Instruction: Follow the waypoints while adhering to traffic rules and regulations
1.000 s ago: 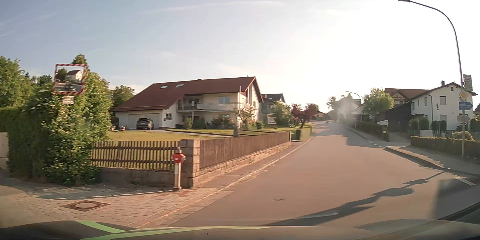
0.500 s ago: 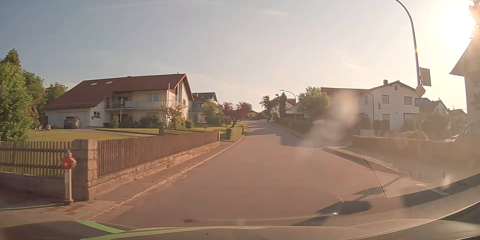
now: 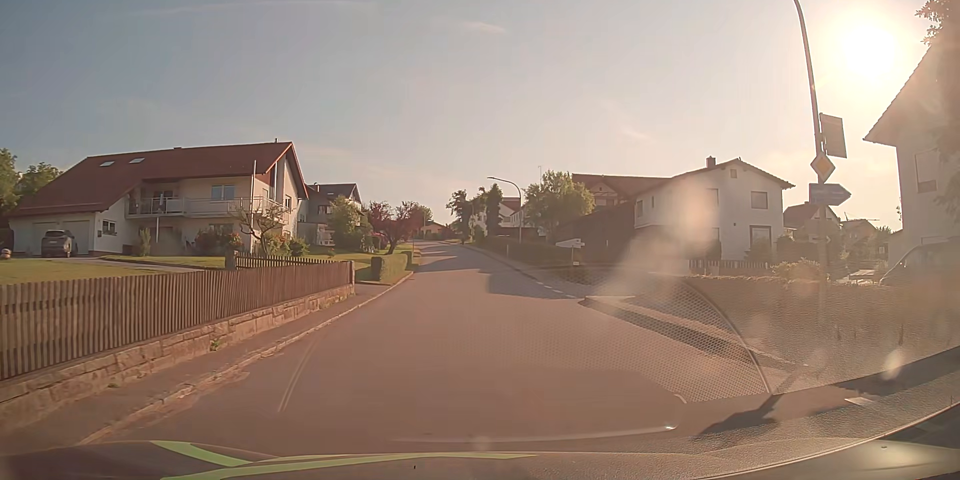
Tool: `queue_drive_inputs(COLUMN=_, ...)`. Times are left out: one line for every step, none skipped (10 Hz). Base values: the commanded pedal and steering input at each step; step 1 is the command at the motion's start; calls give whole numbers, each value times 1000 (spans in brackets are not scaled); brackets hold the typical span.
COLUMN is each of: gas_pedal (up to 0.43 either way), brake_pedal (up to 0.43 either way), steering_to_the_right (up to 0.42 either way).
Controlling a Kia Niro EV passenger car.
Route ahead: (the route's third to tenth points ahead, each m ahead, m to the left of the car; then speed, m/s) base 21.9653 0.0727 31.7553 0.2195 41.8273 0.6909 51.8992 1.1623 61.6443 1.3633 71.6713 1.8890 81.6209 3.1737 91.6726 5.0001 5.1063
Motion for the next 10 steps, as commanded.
queue_drive_inputs(gas_pedal=319, brake_pedal=0, steering_to_the_right=73)
queue_drive_inputs(gas_pedal=331, brake_pedal=0, steering_to_the_right=51)
queue_drive_inputs(gas_pedal=331, brake_pedal=0, steering_to_the_right=34)
queue_drive_inputs(gas_pedal=331, brake_pedal=0, steering_to_the_right=19)
queue_drive_inputs(gas_pedal=331, brake_pedal=0, steering_to_the_right=12)
queue_drive_inputs(gas_pedal=331, brake_pedal=0, steering_to_the_right=10)
queue_drive_inputs(gas_pedal=339, brake_pedal=0, steering_to_the_right=10)
queue_drive_inputs(gas_pedal=339, brake_pedal=0, steering_to_the_right=8)
queue_drive_inputs(gas_pedal=339, brake_pedal=0, steering_to_the_right=6)
queue_drive_inputs(gas_pedal=339, brake_pedal=0, steering_to_the_right=4)
